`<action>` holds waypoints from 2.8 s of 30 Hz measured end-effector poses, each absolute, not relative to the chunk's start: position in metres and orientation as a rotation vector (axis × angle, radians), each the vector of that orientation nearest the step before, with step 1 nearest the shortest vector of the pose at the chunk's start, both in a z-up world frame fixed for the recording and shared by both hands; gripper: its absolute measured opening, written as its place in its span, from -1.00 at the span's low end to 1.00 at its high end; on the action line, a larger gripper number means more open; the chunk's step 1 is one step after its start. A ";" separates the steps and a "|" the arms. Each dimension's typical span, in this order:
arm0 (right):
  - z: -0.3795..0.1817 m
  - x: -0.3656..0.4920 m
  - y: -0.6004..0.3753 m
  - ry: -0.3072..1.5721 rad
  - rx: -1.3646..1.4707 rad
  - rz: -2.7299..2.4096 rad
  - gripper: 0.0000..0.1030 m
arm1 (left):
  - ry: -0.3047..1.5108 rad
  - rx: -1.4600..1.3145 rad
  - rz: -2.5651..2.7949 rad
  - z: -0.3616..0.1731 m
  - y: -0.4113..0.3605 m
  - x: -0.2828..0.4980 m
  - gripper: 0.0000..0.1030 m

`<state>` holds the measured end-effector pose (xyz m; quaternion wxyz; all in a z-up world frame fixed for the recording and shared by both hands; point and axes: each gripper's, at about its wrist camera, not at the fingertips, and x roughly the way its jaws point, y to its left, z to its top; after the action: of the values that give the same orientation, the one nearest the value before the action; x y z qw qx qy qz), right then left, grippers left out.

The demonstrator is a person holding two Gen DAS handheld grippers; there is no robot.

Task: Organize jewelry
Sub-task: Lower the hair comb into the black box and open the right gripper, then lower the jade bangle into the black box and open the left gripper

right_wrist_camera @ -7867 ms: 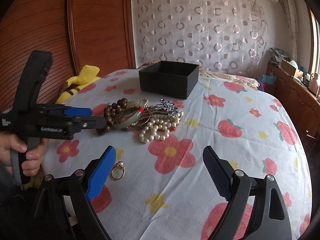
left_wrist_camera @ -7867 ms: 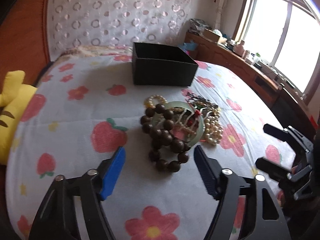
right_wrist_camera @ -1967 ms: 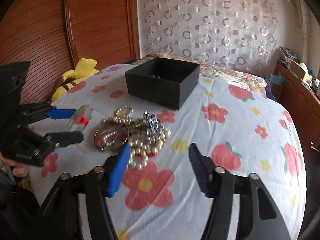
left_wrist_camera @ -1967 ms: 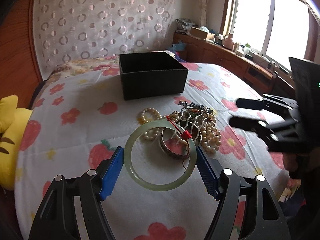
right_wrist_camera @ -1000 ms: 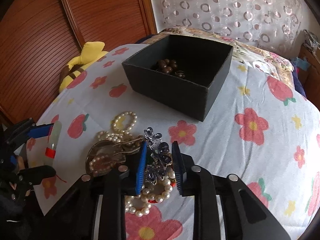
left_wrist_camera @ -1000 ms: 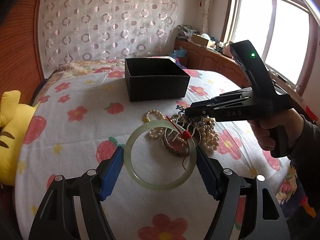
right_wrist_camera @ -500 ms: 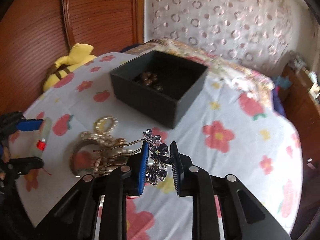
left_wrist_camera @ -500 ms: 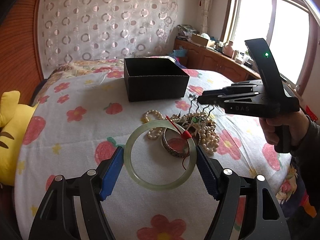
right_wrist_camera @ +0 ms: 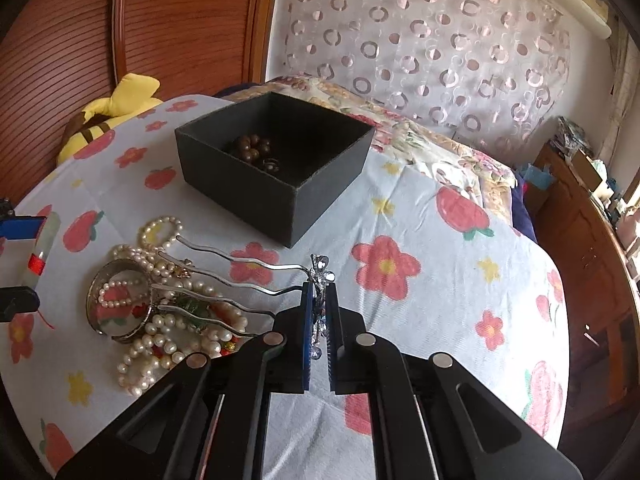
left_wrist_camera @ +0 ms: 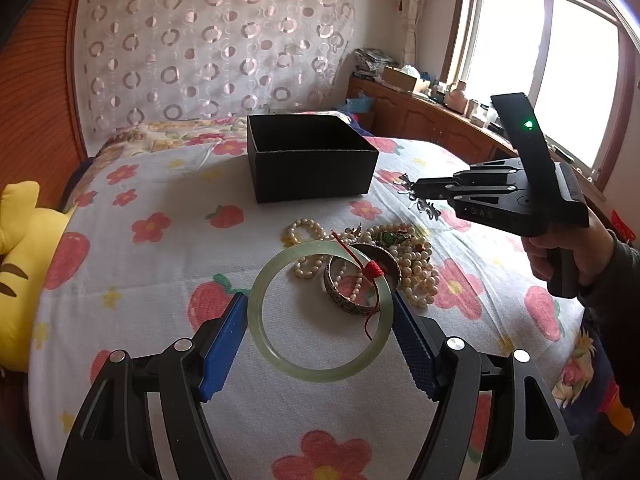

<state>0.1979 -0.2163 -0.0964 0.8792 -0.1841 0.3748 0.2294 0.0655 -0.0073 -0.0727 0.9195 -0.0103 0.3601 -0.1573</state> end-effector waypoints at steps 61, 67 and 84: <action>-0.044 0.222 -0.225 0.704 -0.166 0.568 -0.84 | 0.732 0.050 -0.221 -0.022 -0.036 0.232 0.34; -0.055 0.217 -0.233 0.717 -0.153 0.563 -0.84 | 0.741 0.069 -0.218 -0.030 -0.044 0.229 0.34; -0.051 0.173 -0.244 0.654 -0.128 0.573 -0.84 | 0.547 0.058 -0.156 0.004 -0.042 0.147 0.85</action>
<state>0.1734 -0.2443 -0.0508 0.9050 -0.0620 0.3168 0.2772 0.1471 -0.0417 0.0042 0.9594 0.0286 0.2699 -0.0767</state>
